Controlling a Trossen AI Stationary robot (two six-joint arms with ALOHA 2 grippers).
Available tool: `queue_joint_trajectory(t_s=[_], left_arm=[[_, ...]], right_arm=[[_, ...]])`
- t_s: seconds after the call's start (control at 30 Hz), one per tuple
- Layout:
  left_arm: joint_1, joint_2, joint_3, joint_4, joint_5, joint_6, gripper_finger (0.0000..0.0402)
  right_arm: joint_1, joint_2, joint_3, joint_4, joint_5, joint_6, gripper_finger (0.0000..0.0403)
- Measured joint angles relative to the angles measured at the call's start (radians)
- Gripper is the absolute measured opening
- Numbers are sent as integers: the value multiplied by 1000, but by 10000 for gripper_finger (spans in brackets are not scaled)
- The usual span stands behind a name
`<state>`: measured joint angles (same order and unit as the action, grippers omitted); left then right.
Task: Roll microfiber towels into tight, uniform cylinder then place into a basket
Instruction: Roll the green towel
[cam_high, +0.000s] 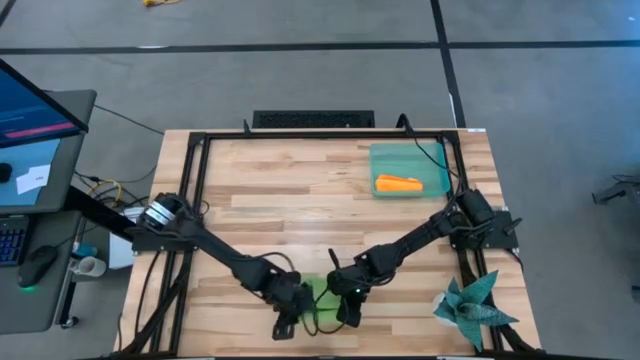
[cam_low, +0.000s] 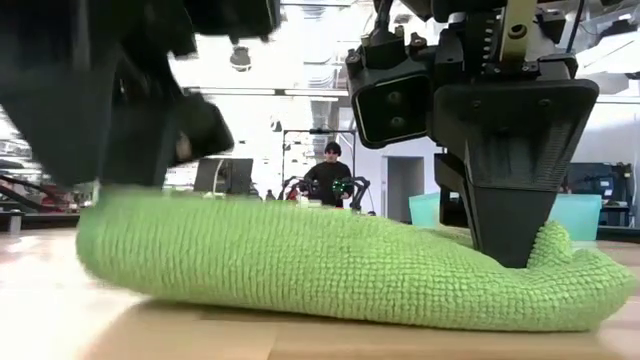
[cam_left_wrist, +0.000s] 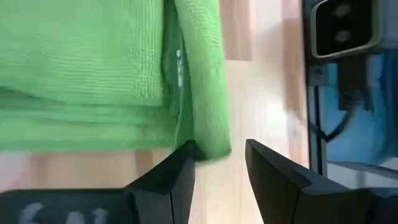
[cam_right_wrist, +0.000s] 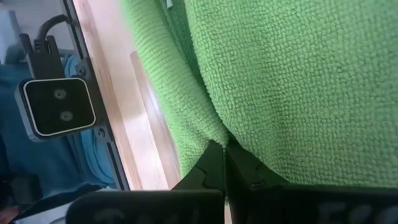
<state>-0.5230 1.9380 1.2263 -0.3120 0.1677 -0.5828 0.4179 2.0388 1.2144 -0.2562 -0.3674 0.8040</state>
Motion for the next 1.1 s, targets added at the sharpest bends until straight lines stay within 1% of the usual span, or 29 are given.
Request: queue_joint_trajectory(t_s=[0.13, 0.2, 0.23, 0.3, 0.37, 0.5, 0.63, 0.7, 0.87, 1.1], left_arm=[[-53, -67, 0, -28, -171, 26, 128], [-83, -79, 0, -3, -250, 65, 128], [-97, -79, 1, 24, -282, 95, 127], [-118, -77, 1, 70, -310, 159, 127], [-127, -59, 2, 149, -295, 223, 127], [-111, -16, 2, 227, -220, 297, 127], [-72, 15, 1, 217, -163, 291, 127], [-53, 16, -5, 201, -164, 289, 127], [-17, 16, -5, 152, -206, 287, 127], [9, 61, -4, 153, -138, 272, 127]], right_arm=[[-2, 0, 0, 5, 0, -1, 13], [-2, 0, 0, 7, -1, -1, 13], [-3, 0, 0, 8, -2, -1, 13], [-6, 0, 0, 8, -2, -1, 14], [-8, 0, -1, 10, -2, -1, 14], [-14, 1, -1, 12, 0, -1, 13], [-14, 1, -1, 17, 1, -1, 15], [-13, 1, -1, 17, 1, -1, 15], [-6, 1, -1, 19, -4, -9, 14], [-1, 1, -1, 21, -7, -17, 14]])
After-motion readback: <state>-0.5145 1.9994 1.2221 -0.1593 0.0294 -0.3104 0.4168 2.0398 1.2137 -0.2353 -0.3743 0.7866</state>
